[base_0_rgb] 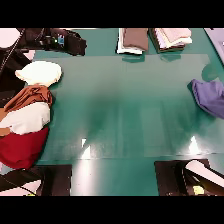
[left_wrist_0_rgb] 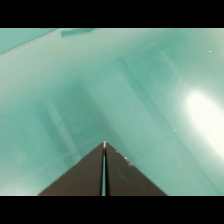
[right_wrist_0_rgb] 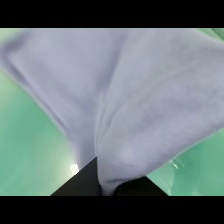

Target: Fold the shirts.

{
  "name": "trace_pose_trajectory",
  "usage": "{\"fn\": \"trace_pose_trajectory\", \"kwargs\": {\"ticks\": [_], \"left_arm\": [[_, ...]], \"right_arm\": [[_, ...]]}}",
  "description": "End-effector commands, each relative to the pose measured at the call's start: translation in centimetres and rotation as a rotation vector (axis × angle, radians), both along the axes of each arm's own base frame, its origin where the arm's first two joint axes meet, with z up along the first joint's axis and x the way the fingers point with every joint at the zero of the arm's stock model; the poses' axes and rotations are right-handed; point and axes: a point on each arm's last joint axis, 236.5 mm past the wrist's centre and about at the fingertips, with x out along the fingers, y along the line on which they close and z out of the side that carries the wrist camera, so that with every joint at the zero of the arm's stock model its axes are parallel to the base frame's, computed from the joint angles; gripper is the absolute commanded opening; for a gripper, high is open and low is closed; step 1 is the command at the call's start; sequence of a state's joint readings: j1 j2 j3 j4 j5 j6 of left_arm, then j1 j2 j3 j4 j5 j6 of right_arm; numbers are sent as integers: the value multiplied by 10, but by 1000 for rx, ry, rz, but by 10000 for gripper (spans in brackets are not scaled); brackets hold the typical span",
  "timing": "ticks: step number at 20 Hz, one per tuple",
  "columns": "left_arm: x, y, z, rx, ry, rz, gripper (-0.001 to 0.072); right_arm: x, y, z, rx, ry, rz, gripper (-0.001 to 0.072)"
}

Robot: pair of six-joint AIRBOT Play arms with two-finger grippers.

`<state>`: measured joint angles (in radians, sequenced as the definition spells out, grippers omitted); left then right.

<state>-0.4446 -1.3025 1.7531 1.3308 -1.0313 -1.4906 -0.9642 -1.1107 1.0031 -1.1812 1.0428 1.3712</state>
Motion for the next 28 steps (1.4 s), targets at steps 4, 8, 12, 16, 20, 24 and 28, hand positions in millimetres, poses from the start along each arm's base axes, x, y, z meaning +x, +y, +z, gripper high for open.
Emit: {"fn": "trace_pose_trajectory", "kwargs": {"ticks": [4, 8, 12, 16, 20, 24, 28], "left_arm": [[0, 0, -1, 7, -1, -4, 23], [0, 0, -1, 6, -2, -4, 23], [0, 0, -1, 5, -1, -4, 24], [0, 0, 0, 5, -3, -4, 23], [0, 0, 0, 6, -3, -3, 24], [0, 0, 0, 4, -5, -3, 24], [0, 0, 0, 4, -5, -3, 24]], "right_arm": [[-71, -8, -26, -98, 256, 7, 465], [-77, -32, 21, -134, 219, -69, 593], [19, 23, 85, -49, -105, 71, 593], [94, 155, 99, 32, -195, 433, 592], [117, 286, 105, 31, -227, 771, 410], [110, 373, 112, 12, -277, 1010, 12], [97, 411, 112, 24, -280, 1112, 17]]}}
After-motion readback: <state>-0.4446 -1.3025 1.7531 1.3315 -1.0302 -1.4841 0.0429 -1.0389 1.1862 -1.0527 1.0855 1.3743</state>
